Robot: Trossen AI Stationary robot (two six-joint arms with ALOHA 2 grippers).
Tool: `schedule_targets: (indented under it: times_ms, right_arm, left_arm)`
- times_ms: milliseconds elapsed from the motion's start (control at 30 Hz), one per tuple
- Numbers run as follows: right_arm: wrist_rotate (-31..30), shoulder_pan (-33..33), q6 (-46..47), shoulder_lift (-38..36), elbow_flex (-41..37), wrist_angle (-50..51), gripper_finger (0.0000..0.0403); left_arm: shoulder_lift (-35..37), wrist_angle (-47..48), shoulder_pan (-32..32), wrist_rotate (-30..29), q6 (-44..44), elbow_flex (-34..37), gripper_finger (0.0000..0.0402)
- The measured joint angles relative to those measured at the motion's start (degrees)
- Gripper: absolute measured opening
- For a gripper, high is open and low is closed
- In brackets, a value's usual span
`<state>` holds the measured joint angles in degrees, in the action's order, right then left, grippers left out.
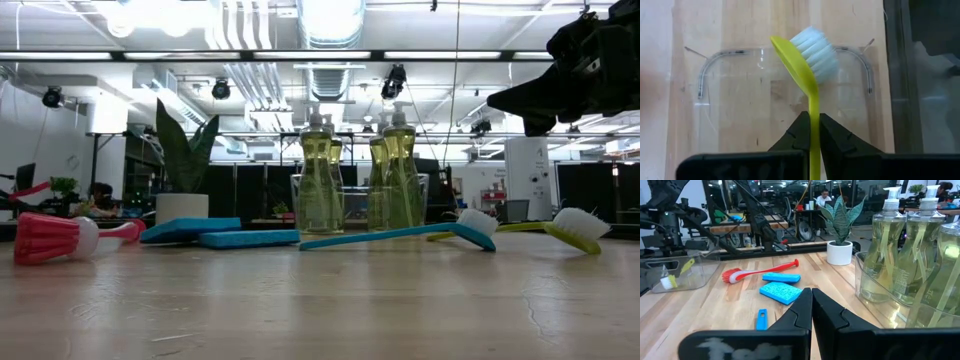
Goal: Pick & Place Kitchen Sink Supplies
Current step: Put the green dish brush into the bottom transparent bin
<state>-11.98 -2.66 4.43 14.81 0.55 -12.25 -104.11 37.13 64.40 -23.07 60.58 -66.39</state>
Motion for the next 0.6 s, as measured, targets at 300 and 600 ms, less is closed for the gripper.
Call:
schedule_targets:
  times_ms: [300, 600]
  right_arm:
    - [0.00, 0.02, 0.00, 0.04, 0.01, -0.01, 0.0009]
    - [-0.01, 0.00, 0.00, 0.04, 0.01, 0.00, 0.0009]
  left_arm:
    - [1.30, 0.44, -0.12, -2.71, 5.39, 0.11, 0.0023]
    - [2.05, 1.04, -0.24, -4.37, 8.28, 0.11, 0.0038]
